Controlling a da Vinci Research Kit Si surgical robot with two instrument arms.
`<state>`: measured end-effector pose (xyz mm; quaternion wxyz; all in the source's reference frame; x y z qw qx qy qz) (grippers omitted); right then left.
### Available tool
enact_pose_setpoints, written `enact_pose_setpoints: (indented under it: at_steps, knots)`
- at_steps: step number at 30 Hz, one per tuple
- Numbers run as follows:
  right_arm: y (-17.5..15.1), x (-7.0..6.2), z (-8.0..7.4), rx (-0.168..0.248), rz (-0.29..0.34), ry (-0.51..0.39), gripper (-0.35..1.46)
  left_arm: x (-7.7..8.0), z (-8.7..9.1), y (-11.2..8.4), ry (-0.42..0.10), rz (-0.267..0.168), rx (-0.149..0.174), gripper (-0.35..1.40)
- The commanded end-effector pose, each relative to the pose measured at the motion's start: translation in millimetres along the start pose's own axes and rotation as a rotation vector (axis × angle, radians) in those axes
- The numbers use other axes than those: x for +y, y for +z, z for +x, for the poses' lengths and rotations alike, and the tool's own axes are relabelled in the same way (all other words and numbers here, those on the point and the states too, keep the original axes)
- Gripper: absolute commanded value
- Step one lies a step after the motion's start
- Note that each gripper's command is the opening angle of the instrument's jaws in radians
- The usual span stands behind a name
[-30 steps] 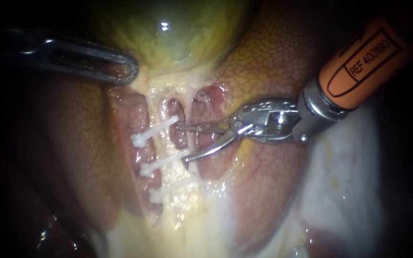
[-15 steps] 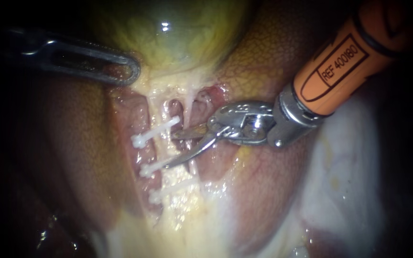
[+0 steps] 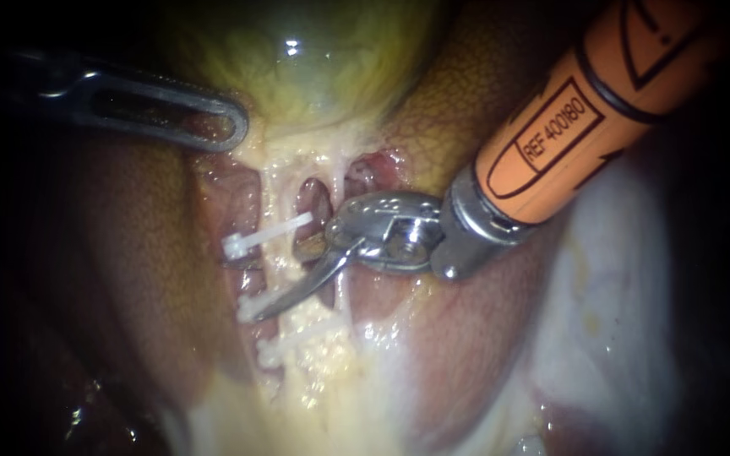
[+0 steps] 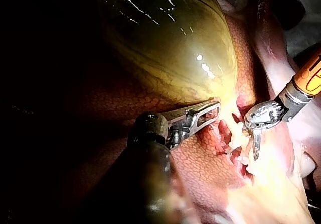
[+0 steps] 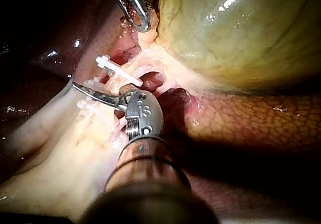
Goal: Go to the cutting position left tube
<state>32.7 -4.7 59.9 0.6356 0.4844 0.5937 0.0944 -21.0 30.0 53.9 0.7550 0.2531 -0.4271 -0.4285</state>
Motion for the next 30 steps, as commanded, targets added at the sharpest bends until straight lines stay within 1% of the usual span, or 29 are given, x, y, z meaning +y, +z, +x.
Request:
enact_pose_setpoints:
  at_steps: [1,6,9,14,17,21,30]
  knots:
    - [0.1,0.1,0.1,0.009,0.002,-0.001,1.12,0.0,0.0,0.0,0.0,0.0,0.0,-0.35]
    - [0.7,-0.1,0.6,0.054,0.015,0.015,1.12,0.0,0.0,0.0,0.0,0.0,0.0,-0.35]
    - [0.9,-0.7,1.5,0.063,0.02,0.018,1.12,0.0,0.0,0.0,0.0,0.0,0.0,-0.35]
    - [1.1,-2.1,3.6,0.071,0.026,0.027,1.12,0.0,0.0,-0.1,0.0,0.0,0.0,-0.35]
    - [1.2,-2.7,4.4,0.076,0.03,0.031,1.12,0.1,0.0,-0.1,0.0,0.001,0.0,-0.35]
    - [1.4,-3.1,4.7,0.077,0.032,0.032,1.12,0.1,0.0,-0.1,0.0,0.001,0.0,-0.35]
    - [1.4,-3.0,4.6,0.077,0.029,0.031,1.12,0.0,0.0,-0.1,0.0,0.001,0.0,-0.35]
